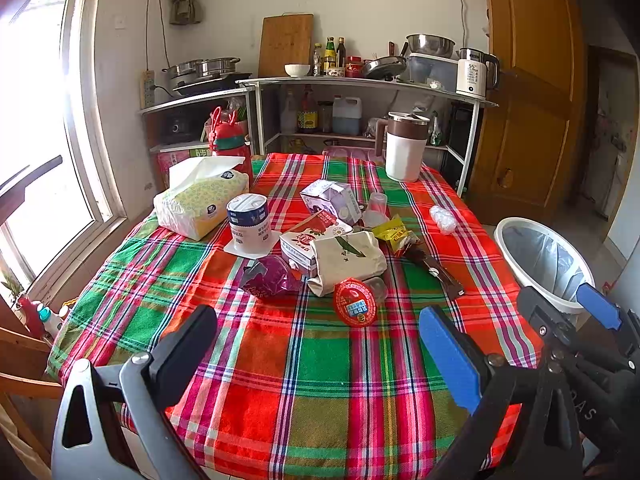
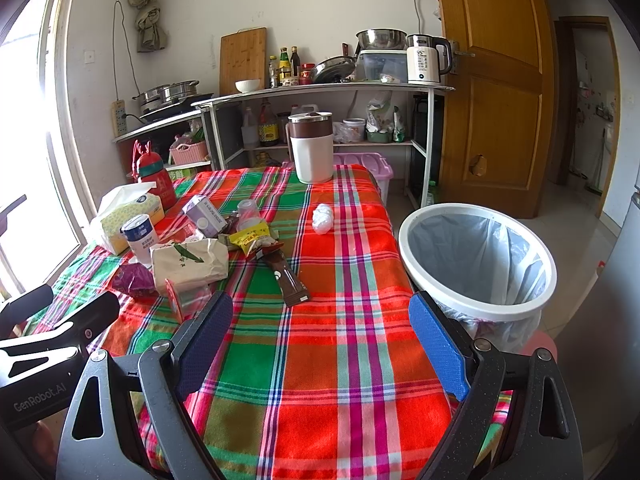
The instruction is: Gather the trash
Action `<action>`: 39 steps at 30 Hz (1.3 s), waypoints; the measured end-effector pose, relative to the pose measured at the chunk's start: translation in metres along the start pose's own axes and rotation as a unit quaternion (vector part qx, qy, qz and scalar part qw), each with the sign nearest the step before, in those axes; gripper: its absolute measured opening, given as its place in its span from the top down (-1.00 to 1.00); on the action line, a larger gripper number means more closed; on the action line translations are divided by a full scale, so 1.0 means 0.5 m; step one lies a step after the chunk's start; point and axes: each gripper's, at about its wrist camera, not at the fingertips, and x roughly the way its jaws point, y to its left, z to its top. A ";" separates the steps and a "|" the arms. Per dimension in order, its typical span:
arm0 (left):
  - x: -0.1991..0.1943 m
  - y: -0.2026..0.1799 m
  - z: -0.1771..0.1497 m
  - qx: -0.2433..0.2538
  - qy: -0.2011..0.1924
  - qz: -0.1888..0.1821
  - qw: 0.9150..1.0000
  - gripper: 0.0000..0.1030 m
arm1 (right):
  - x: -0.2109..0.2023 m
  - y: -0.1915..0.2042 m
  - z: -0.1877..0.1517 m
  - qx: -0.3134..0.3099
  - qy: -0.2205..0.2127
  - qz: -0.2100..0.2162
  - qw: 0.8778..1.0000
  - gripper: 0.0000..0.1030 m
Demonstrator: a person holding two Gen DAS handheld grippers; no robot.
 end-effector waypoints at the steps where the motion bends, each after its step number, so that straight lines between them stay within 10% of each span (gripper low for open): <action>1: 0.001 0.000 0.000 0.000 0.000 -0.001 1.000 -0.99 | 0.000 0.000 0.000 0.000 0.000 0.000 1.000 -0.76; 16: 0.027 0.030 -0.001 -0.011 0.014 -0.003 1.000 -0.99 | 0.029 0.014 -0.007 -0.006 0.019 0.002 1.000 -0.76; 28: 0.077 0.200 -0.011 -0.071 0.038 0.005 0.997 -0.98 | 0.110 0.117 -0.009 -0.057 0.052 0.116 0.990 -0.76; 39: 0.144 0.237 -0.004 -0.083 0.069 -0.063 0.992 -0.98 | 0.203 0.203 -0.013 -0.123 0.103 0.130 0.979 -0.76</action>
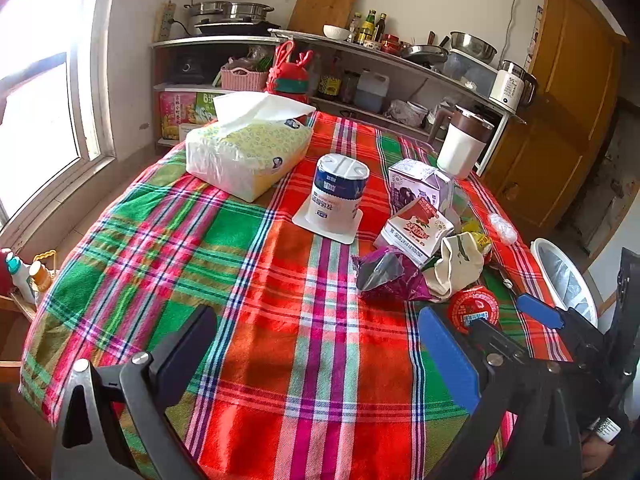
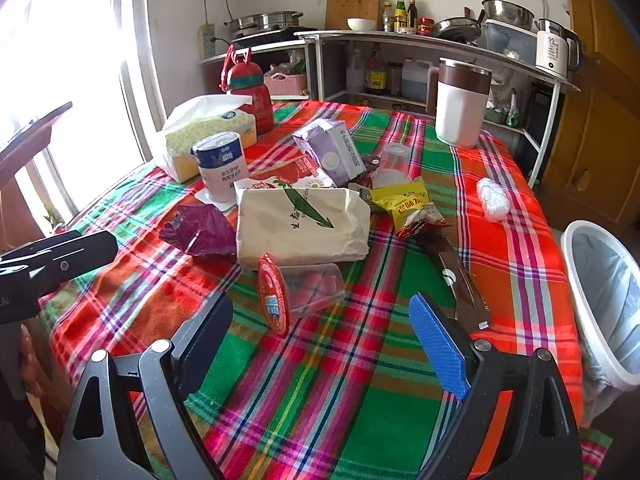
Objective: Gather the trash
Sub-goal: 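Grasp the purple wrapper with the left tool while the right tool grasps the clear plastic cup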
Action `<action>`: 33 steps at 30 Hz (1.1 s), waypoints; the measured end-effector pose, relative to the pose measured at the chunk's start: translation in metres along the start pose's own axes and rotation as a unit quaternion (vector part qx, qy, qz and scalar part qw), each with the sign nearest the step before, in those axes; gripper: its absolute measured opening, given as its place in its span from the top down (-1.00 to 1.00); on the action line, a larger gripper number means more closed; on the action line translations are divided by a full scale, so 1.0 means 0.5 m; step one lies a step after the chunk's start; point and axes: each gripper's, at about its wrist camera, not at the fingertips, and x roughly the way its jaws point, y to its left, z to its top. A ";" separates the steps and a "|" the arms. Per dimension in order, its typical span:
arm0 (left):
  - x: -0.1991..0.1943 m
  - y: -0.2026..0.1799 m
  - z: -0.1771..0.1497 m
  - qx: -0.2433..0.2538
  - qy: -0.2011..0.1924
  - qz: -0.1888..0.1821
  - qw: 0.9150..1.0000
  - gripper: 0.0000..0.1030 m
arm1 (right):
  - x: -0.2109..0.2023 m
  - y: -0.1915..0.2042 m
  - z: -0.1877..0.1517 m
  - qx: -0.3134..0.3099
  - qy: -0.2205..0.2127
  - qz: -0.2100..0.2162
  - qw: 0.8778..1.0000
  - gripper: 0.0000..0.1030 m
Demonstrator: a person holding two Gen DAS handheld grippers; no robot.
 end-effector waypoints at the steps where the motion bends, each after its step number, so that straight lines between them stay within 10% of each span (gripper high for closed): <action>1: 0.011 -0.002 0.002 0.003 0.010 -0.008 1.000 -0.98 | 0.008 -0.002 0.002 -0.002 0.007 0.001 1.000 -0.76; 10: 0.062 -0.024 0.036 0.003 0.039 -0.050 0.998 -0.98 | 0.054 -0.022 0.020 0.013 0.041 0.026 0.999 -0.71; 19: 0.104 -0.033 0.052 0.001 0.060 -0.057 0.997 -0.90 | 0.055 -0.043 0.021 0.043 0.036 0.066 0.996 0.16; 33: 0.136 -0.053 0.044 -0.005 0.073 -0.028 0.997 -0.20 | -0.001 -0.055 0.004 0.046 -0.002 0.067 0.997 0.17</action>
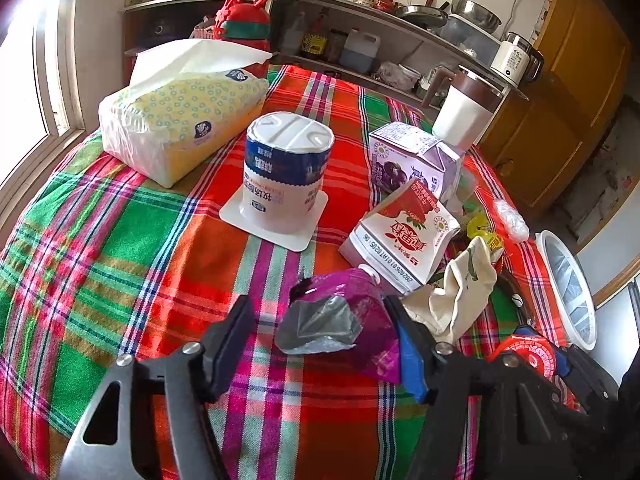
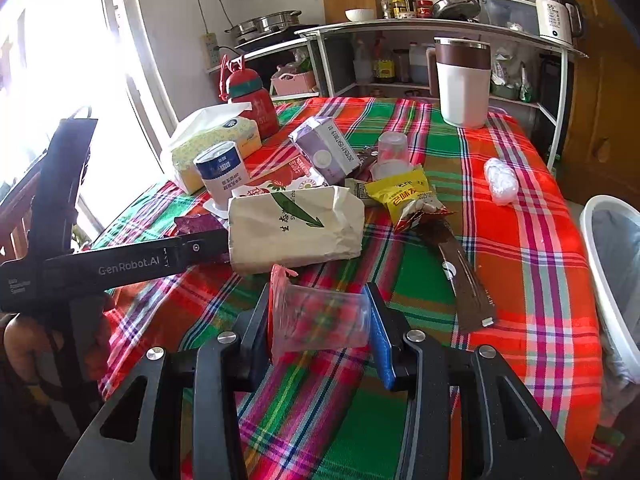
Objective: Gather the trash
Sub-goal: 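Grasp the purple wrapper with the left tool while the right tool grasps the clear plastic cup, then carry both items over the white bin and open both tools to drop them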
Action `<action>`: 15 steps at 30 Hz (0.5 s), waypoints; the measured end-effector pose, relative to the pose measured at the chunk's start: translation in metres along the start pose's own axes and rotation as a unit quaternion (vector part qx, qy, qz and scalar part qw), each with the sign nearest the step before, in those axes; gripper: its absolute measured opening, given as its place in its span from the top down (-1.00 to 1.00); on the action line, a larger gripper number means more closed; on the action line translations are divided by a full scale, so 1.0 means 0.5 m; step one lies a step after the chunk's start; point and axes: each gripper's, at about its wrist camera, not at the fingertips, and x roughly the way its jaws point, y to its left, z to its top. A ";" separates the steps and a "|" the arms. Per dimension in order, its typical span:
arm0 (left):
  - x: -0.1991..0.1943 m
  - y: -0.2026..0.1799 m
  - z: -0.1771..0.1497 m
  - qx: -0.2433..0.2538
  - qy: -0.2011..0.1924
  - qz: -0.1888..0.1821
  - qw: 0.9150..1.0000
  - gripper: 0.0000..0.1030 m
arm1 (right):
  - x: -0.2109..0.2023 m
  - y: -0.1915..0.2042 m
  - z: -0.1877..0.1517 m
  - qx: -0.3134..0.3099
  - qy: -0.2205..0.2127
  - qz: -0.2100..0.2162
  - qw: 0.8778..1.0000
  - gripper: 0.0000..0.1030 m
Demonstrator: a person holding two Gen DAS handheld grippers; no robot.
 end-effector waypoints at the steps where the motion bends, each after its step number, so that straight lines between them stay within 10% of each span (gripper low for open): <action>1: -0.002 -0.003 -0.001 0.002 0.000 0.000 1.000 -0.10 | -0.004 -0.004 0.000 0.003 -0.003 0.002 1.000 0.17; 15: -0.082 -0.042 0.001 0.026 -0.050 0.014 0.998 0.13 | -0.081 -0.054 0.013 0.035 -0.052 0.009 0.998 0.17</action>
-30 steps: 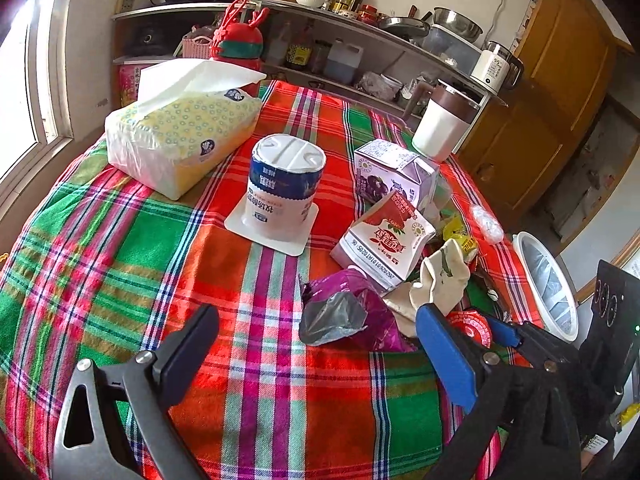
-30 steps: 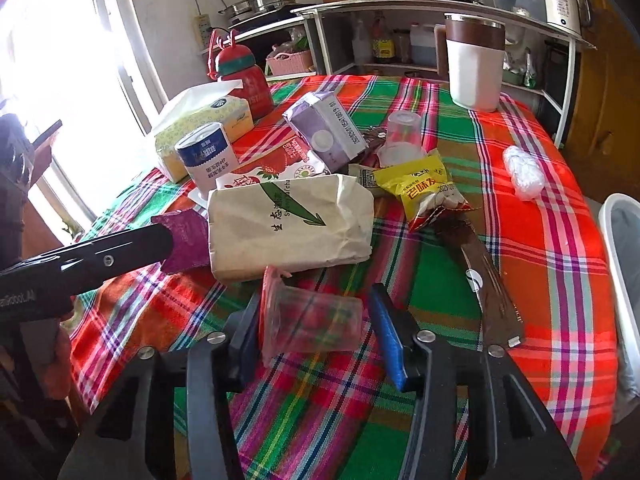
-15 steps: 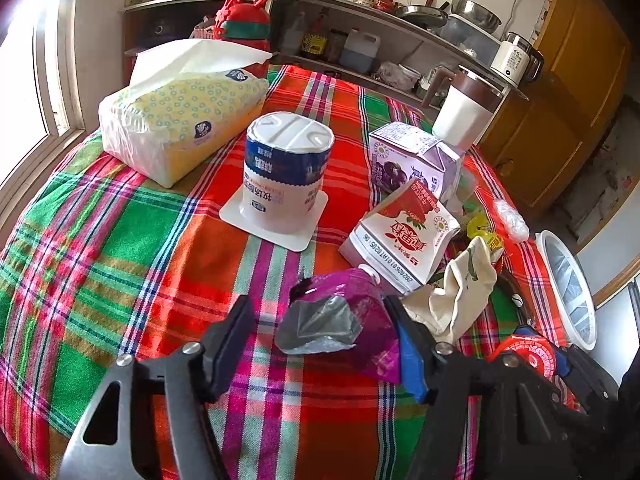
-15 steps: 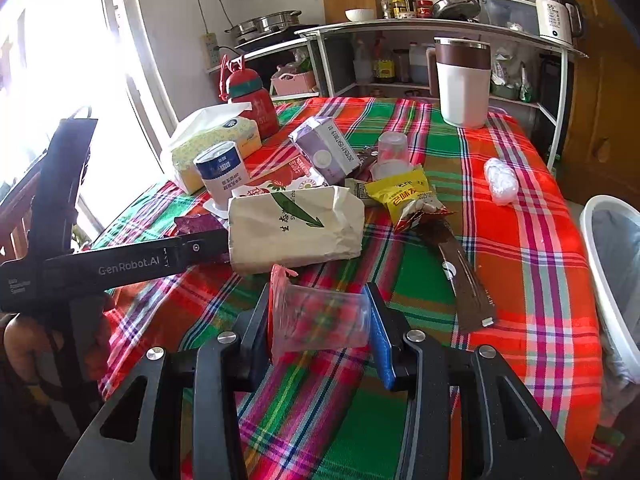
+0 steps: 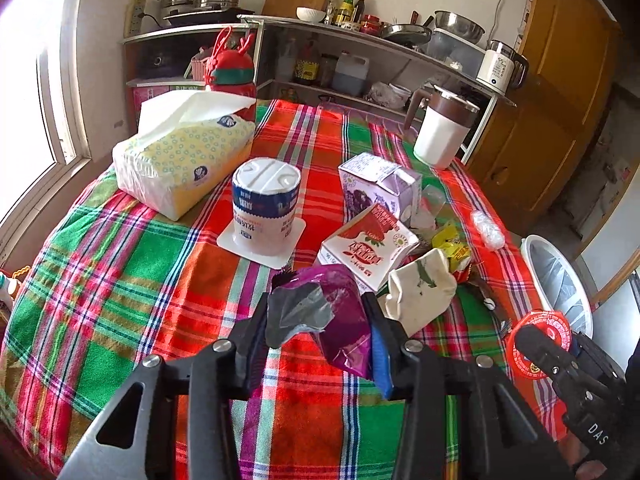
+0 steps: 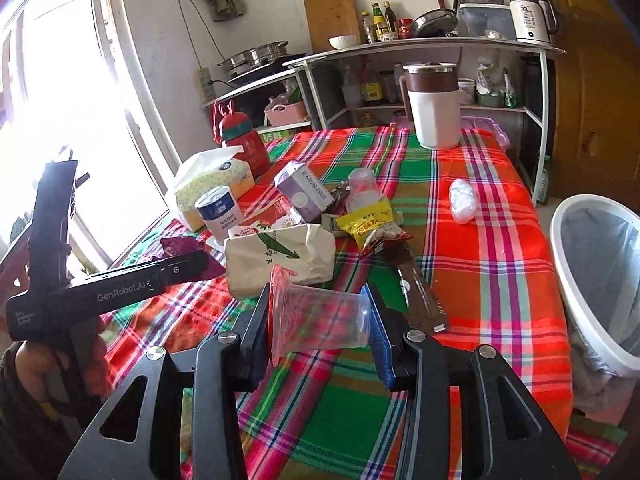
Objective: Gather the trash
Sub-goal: 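Carry both items over the white bin and open both tools to drop them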
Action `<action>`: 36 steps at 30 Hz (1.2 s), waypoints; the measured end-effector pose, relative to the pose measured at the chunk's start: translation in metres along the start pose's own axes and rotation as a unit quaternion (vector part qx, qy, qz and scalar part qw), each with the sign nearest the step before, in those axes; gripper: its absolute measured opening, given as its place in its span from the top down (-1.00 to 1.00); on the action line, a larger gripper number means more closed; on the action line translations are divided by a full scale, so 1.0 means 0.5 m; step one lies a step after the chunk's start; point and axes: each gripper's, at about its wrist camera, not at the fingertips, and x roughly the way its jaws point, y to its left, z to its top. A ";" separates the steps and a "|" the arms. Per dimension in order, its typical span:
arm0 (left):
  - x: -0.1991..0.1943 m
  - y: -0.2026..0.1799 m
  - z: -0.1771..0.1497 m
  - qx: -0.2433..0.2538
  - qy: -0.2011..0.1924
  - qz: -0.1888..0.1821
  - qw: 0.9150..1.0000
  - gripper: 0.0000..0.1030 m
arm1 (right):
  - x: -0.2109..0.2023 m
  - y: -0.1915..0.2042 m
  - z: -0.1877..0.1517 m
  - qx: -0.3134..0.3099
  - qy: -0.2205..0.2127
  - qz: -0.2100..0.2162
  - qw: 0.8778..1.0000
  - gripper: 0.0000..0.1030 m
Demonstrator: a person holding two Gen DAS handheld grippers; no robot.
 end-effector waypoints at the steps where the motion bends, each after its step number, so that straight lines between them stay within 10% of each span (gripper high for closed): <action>1: -0.011 -0.004 0.004 0.002 -0.006 -0.002 1.000 0.13 | -0.010 -0.006 0.001 0.001 -0.005 -0.002 1.000 0.17; 18: -0.019 -0.297 0.073 0.123 -0.033 -0.113 0.985 0.13 | -0.182 -0.247 0.047 0.072 -0.064 -0.139 0.986 0.16; 36: 0.141 -0.619 0.021 0.226 0.061 -0.210 0.949 0.13 | -0.162 -0.489 0.001 0.120 0.022 -0.255 0.959 0.16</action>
